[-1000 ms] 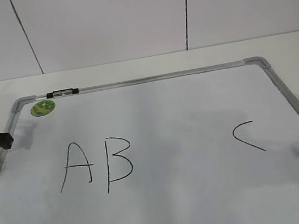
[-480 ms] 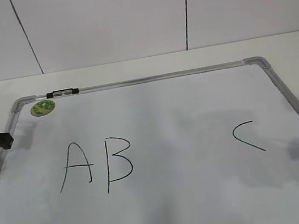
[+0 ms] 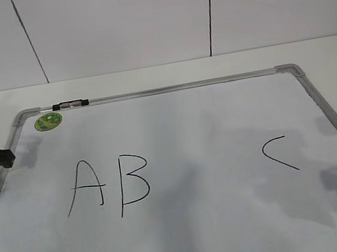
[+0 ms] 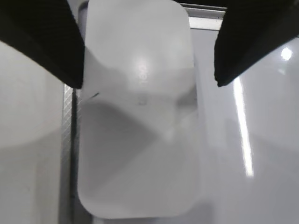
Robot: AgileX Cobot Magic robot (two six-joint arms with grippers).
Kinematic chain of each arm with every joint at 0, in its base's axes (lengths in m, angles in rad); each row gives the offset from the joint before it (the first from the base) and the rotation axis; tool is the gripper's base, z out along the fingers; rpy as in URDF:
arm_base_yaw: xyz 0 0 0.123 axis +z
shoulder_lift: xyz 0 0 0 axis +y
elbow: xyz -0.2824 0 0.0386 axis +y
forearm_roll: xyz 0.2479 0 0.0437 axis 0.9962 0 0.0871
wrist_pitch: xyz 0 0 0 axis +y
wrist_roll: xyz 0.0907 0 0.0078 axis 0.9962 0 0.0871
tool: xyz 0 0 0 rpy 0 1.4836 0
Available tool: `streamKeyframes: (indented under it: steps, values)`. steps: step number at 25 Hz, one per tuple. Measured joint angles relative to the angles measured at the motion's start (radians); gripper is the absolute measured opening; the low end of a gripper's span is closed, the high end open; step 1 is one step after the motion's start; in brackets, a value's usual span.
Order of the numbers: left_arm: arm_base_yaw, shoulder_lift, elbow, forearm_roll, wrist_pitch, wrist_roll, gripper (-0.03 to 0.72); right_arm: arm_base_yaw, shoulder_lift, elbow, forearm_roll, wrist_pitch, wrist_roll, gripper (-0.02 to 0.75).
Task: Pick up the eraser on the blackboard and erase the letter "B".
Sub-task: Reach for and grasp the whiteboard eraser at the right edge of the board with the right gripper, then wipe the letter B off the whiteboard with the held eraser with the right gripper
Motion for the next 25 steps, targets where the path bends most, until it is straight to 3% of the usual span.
streamKeyframes:
  steps: [18, 25]
  values:
    - [0.0, 0.0, 0.0, 0.0, 0.0, 0.0, 0.022, 0.0, 0.102, 0.0, -0.025, -0.02, -0.014, 0.662]
    - [0.0, 0.0, 0.0, 0.0, 0.0, 0.0, 0.022, 0.001, 0.102, 0.0, -0.025, -0.02, -0.017, 0.559]
